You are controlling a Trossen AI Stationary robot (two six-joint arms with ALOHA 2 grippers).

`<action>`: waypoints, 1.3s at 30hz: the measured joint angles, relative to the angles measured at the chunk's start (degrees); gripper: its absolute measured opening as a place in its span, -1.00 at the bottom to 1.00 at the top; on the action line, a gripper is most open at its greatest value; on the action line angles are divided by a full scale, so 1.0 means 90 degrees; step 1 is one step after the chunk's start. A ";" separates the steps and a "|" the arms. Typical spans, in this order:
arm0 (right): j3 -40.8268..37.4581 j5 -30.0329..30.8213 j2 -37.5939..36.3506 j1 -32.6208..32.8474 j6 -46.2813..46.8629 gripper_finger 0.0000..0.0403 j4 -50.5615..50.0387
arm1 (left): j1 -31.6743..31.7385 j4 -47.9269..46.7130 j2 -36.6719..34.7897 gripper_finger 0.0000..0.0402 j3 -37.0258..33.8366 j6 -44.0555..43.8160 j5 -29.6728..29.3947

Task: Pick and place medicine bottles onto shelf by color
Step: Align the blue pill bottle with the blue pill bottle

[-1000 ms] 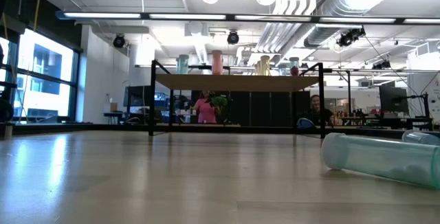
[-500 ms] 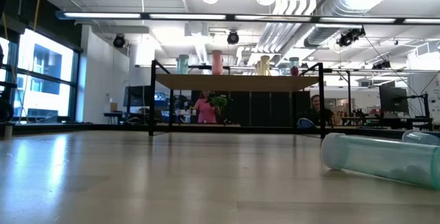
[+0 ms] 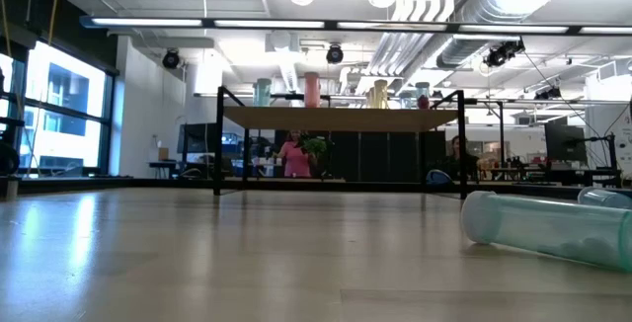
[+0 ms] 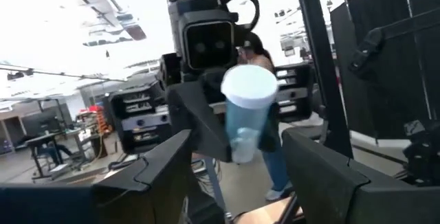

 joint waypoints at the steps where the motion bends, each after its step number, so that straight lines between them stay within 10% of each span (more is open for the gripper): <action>1: 0.0000 0.0004 0.0035 0.0000 0.0002 -0.56 0.0041 | 0.0002 0.0005 0.0000 0.07 0.0000 0.0001 0.0000; 23: 0.0000 0.0448 0.0819 -0.0036 -0.0563 -0.56 0.0958 | -0.0063 0.0005 0.0010 0.06 0.0000 -0.0075 0.0277; 39: 0.0000 0.0478 0.0812 -0.0039 -0.0650 -0.56 0.0981 | -0.0070 -0.0044 0.0002 -0.44 0.0000 0.0005 0.0304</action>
